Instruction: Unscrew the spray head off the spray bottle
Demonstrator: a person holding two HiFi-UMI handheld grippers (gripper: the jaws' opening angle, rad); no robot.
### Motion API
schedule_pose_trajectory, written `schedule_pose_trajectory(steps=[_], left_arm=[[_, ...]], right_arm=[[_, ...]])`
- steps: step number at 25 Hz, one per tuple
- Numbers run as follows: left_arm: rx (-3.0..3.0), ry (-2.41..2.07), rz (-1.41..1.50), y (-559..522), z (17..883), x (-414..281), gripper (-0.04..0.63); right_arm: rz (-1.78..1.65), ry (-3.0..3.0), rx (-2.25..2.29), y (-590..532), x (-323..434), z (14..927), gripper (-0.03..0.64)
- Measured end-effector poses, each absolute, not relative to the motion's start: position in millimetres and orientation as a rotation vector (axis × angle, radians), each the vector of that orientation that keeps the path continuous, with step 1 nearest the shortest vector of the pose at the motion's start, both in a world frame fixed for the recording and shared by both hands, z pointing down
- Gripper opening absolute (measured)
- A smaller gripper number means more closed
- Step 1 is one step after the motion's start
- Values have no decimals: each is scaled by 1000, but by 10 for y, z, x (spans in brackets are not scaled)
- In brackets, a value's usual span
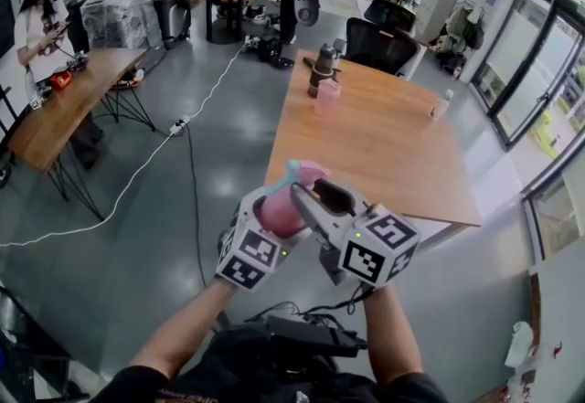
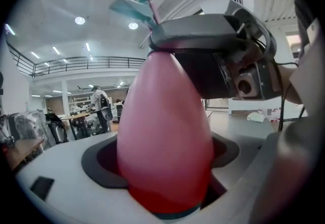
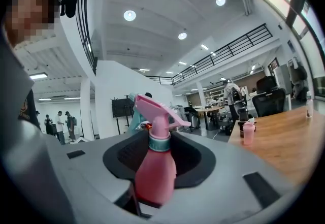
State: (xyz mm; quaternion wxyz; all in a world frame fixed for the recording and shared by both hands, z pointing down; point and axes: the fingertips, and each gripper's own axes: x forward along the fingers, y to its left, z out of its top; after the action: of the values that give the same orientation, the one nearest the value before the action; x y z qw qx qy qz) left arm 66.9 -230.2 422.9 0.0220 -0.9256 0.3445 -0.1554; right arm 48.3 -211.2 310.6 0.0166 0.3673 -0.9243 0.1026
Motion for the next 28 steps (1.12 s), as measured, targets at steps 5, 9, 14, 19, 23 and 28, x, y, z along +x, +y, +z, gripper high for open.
schedule_pose_trajectory(steps=[5, 9, 14, 19, 23, 28], left_arm=[[-2889, 999, -500, -2220, 4230, 688, 451], [-3022, 687, -462, -2009, 4135, 777, 451], [-3129, 62, -373, -1496, 3925, 822, 451], [-3088, -312, -358, -1104, 3832, 790, 451], [-3096, -342, -343, -1026, 3792, 814, 451], [-3144, 36, -313, -1432, 3883, 809, 451]], right_arm=[[300, -2886, 1078, -2041, 506, 3109, 132], [240, -2939, 928, -1908, 499, 3017, 132], [86, -3046, 520, -1535, 428, 2847, 130], [7, -3115, 171, -1193, 420, 2757, 130], [-6, -3121, 143, -1143, 441, 2730, 130], [-56, -3038, 514, -1405, 522, 2787, 219]])
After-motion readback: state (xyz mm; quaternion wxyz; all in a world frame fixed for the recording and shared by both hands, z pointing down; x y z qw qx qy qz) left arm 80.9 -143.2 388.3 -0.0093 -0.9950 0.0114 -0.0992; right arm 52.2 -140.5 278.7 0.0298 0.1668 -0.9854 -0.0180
